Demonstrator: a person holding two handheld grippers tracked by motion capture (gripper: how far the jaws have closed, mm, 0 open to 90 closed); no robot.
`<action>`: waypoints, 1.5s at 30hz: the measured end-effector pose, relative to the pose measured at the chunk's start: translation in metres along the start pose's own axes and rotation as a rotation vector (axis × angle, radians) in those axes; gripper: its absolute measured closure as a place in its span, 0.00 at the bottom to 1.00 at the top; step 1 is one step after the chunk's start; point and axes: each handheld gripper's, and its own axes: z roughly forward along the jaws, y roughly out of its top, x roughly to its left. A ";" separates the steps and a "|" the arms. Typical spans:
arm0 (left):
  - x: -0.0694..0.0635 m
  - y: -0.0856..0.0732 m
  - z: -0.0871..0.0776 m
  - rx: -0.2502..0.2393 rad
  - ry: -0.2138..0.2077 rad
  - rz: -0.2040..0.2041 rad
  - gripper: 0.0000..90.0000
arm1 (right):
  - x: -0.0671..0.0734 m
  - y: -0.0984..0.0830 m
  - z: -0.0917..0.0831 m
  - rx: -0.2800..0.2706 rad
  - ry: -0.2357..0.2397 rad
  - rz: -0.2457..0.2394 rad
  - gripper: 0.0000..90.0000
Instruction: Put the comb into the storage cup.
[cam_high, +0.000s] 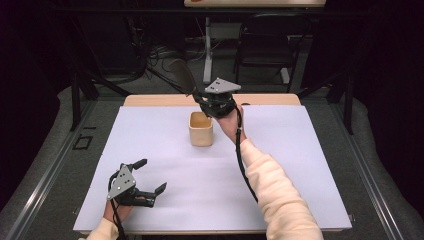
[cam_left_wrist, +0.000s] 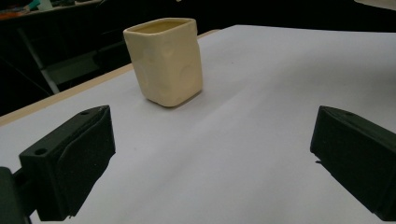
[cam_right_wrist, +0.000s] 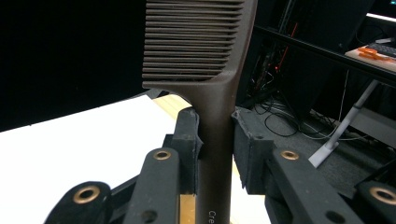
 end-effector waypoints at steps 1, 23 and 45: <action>0.000 0.000 0.000 0.001 0.001 0.000 0.00 | 0.000 0.000 0.000 -0.002 0.001 0.002 0.81; -0.001 0.000 -0.001 -0.005 0.007 -0.003 0.00 | 0.004 -0.008 0.013 -0.008 0.018 0.025 0.81; 0.000 0.000 -0.001 -0.004 0.006 -0.001 0.00 | 0.009 -0.019 0.030 0.027 0.051 0.011 0.81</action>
